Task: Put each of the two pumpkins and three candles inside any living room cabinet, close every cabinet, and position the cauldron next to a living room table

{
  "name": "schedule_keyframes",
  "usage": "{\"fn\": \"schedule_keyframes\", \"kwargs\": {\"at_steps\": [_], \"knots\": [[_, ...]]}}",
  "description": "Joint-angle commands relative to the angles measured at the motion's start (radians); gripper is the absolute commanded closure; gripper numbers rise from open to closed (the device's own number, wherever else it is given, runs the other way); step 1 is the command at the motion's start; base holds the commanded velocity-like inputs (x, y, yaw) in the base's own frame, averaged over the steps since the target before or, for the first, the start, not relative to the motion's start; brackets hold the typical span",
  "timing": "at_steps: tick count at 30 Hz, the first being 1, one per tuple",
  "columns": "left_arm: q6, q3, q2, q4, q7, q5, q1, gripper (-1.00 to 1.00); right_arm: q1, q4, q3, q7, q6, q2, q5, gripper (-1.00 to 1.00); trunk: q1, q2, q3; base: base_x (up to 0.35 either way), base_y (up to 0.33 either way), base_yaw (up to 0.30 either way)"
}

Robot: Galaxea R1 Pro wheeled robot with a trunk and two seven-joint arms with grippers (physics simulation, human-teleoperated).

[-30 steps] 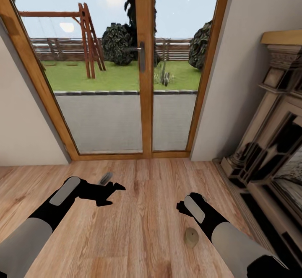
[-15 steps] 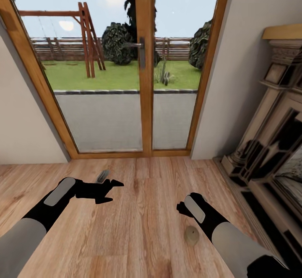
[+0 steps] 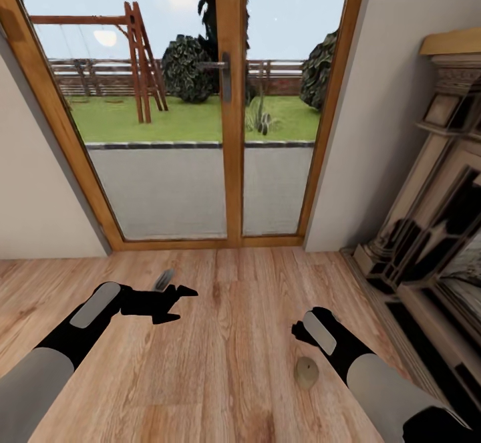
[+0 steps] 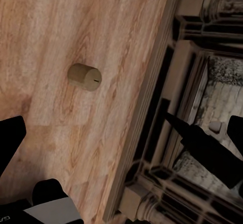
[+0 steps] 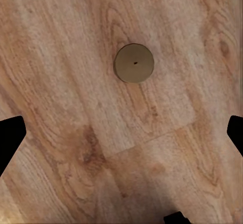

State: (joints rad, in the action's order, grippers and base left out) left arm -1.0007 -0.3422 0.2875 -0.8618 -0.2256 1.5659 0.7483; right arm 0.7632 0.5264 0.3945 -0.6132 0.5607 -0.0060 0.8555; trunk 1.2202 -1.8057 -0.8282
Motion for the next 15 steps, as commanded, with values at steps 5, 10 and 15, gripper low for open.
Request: {"fn": "schedule_keyframes", "kwargs": {"at_steps": [5,10,15], "knots": [[0.001,-0.003,0.0,-0.003,-0.009,0.011,0.0,-1.0,0.001,0.001,0.005,0.0,-0.025,-0.007,0.003,-1.0,0.019,-0.036,-0.017,0.0,0.0,0.0],[0.001,-0.003,-0.001,-0.004,-0.009,0.011,0.001,-1.0,0.001,0.001,0.006,0.002,-0.041,-0.008,0.003,-1.0,0.038,-0.071,-0.032,0.0,0.0,0.0],[0.001,-0.003,-0.004,-0.005,-0.009,0.011,0.001,-1.0,0.001,0.001,0.006,0.003,-0.043,-0.007,0.004,-1.0,0.058,-0.106,-0.048,0.0,0.0,0.0]]}}
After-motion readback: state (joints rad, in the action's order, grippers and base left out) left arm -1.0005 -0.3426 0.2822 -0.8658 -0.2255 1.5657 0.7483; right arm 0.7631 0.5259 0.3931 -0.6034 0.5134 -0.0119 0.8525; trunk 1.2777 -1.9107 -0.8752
